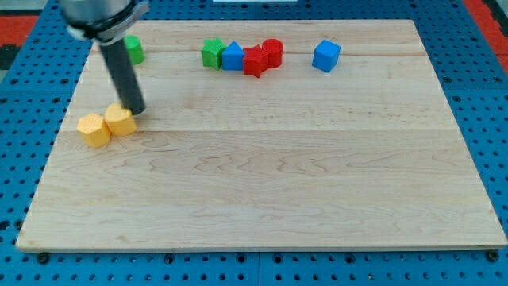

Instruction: Push the blue triangle top right the green circle

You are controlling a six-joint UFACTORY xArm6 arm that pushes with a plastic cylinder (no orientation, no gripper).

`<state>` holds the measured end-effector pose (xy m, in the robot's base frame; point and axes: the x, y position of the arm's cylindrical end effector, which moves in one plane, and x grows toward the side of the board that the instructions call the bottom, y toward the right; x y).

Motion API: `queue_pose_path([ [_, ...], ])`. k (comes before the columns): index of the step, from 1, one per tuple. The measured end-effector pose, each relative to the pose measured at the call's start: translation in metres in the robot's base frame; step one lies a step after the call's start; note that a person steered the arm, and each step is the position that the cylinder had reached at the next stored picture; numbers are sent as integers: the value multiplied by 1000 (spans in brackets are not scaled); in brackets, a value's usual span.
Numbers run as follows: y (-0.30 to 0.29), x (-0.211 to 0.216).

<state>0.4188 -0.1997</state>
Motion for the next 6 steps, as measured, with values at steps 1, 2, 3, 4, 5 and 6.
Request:
queue_pose_path([
  [1,6,-6],
  [2,94,-40],
  [3,159,-81],
  [4,197,-118],
  [5,214,-149],
  [6,187,-163],
])
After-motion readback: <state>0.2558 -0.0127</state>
